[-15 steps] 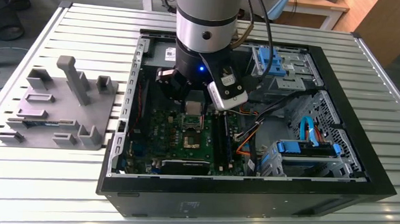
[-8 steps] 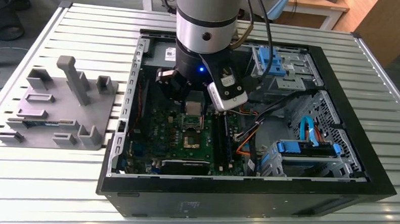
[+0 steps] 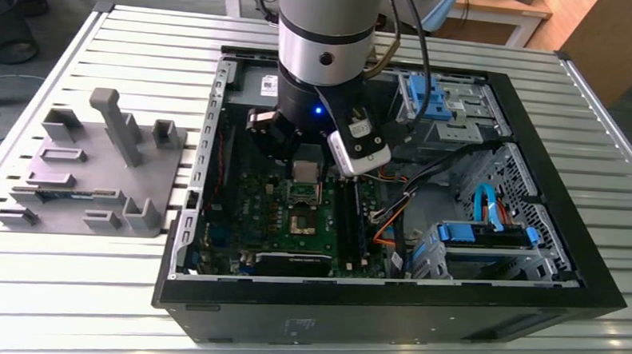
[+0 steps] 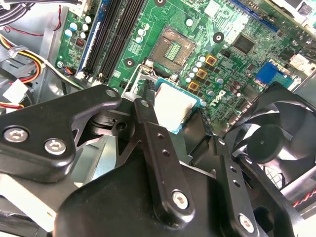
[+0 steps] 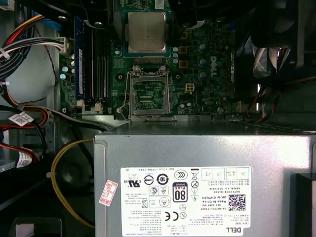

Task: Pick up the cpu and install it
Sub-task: 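Place the cpu into insertion slot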

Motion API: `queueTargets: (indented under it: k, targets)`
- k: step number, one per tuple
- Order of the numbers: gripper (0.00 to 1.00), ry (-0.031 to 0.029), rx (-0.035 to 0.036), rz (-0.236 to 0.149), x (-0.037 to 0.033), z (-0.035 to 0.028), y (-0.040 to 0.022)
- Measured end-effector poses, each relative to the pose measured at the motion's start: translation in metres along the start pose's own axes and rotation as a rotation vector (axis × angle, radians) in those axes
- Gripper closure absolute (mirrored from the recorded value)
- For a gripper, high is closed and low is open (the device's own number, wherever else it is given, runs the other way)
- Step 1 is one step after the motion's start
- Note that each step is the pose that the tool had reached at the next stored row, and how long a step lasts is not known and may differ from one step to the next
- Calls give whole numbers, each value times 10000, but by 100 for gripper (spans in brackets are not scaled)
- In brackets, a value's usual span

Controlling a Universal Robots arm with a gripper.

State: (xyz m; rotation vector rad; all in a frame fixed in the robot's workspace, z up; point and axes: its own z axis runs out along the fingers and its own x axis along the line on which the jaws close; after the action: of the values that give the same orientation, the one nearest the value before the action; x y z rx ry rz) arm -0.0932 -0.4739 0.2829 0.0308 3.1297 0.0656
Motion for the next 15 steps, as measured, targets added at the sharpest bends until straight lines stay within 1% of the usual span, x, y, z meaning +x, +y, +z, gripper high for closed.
queueTargets:
  k: [15]
  targets:
    - [53, -1, -1, 0, 0, 14, 0]
